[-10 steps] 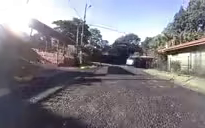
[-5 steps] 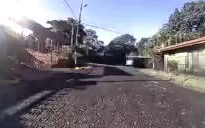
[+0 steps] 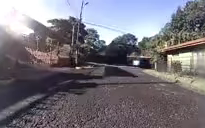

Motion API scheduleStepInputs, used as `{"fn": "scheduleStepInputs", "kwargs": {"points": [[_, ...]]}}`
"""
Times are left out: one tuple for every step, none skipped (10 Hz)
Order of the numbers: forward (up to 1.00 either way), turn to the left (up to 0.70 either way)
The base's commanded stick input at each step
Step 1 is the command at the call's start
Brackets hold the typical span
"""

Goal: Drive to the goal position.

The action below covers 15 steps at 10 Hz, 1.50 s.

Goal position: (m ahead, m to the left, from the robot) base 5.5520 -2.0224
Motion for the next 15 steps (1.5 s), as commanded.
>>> {"fn": "scheduleStepInputs", "kwargs": {"points": [[0.70, 0.00], [0.70, 0.00], [0.70, 0.00], [0.70, 0.00], [0.70, 0.00], [0.70, 0.00], [0.70, 0.00], [0.70, 0.00], [0.70, 0.00], [0.70, 0.00], [0.70, 0.00], [0.70, 0.00], [0.70, 0.00], [0.70, 0.00], [0.70, -0.08]]}}
